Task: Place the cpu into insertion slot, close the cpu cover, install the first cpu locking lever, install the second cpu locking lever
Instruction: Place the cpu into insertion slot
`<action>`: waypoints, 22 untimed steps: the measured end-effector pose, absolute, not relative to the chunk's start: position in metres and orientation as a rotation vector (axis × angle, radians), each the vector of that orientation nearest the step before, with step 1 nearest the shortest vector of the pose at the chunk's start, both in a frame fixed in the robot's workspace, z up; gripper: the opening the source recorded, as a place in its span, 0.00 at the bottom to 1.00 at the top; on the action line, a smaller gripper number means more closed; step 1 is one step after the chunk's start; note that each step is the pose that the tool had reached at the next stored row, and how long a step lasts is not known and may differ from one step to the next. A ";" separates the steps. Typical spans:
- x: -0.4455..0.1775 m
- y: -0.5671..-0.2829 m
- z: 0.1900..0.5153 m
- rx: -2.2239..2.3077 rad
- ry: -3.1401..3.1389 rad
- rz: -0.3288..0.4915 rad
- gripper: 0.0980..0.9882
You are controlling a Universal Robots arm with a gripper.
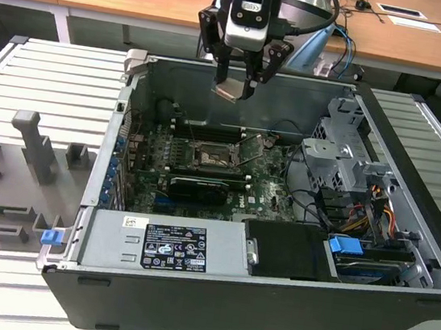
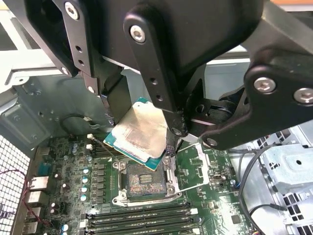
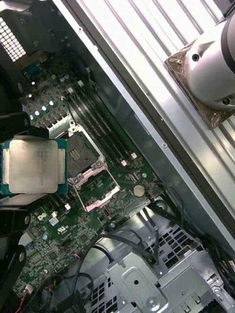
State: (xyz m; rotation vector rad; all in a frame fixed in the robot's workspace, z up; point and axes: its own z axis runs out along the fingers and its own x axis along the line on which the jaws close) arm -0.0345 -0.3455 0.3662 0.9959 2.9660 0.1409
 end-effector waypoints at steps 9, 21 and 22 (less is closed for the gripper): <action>-0.035 -0.345 0.365 1.121 2.917 0.140 0.48; -0.035 -0.345 0.361 1.145 2.907 0.139 0.48; -0.034 -0.345 0.360 1.146 2.906 0.139 0.48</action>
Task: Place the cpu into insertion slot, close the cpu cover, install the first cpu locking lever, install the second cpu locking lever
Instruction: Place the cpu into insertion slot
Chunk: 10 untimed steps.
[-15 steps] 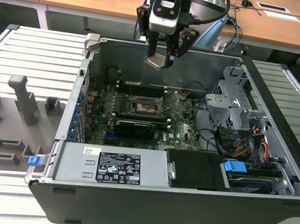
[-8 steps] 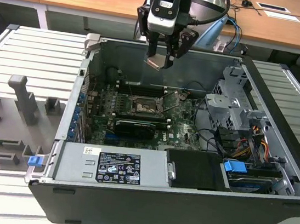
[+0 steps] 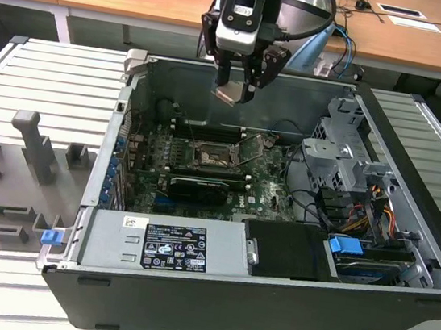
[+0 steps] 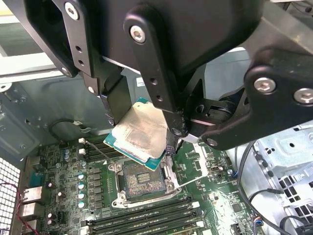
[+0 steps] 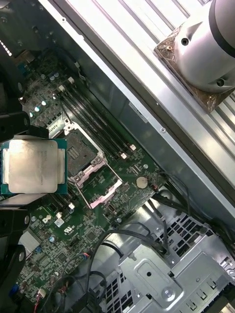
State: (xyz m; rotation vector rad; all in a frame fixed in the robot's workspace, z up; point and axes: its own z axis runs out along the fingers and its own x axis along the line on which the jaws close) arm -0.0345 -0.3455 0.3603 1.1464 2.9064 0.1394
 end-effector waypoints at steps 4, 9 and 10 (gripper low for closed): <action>-0.034 -0.345 0.360 1.163 2.899 0.139 0.48; -0.034 -0.345 0.359 1.187 2.889 0.139 0.48; -0.035 -0.345 0.359 1.192 2.886 0.139 0.48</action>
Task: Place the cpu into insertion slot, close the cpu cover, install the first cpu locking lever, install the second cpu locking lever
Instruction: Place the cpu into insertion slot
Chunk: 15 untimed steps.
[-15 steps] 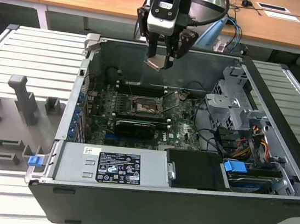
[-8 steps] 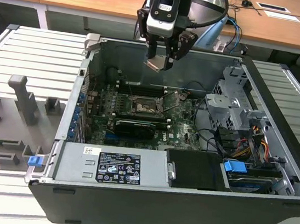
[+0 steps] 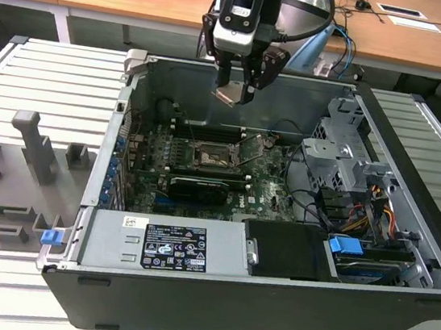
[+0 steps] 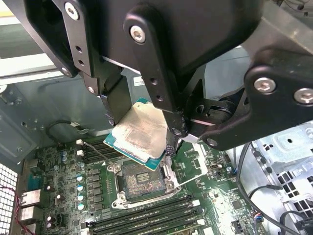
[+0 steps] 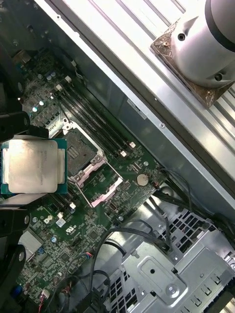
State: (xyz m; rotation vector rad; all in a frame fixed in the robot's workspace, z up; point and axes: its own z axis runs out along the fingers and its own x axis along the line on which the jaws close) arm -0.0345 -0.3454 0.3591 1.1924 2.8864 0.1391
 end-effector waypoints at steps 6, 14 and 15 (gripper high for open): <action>-0.035 -0.345 0.358 1.219 2.874 0.139 0.48; -0.034 -0.345 0.357 1.256 2.857 0.139 0.48; -0.034 -0.345 0.357 1.260 2.855 0.138 0.48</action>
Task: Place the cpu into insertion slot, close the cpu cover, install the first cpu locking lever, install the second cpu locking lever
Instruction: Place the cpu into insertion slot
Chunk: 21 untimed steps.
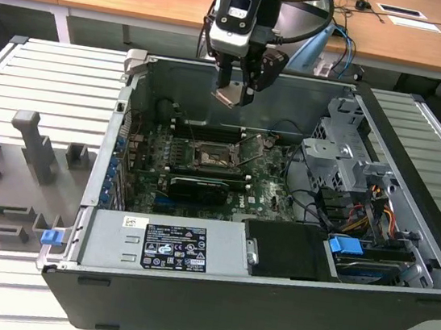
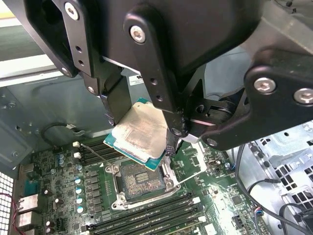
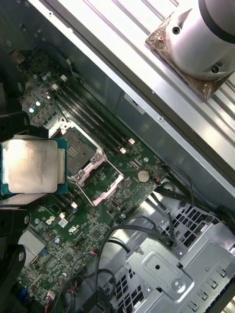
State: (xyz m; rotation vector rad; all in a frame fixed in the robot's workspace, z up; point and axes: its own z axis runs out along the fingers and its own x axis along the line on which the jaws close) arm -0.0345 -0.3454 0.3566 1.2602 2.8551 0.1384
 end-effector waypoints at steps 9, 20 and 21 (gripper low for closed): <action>-0.034 -0.345 0.355 1.296 2.838 0.138 0.48; -0.035 -0.345 0.353 1.345 2.813 0.137 0.48; -0.035 -0.345 0.353 1.352 2.810 0.137 0.48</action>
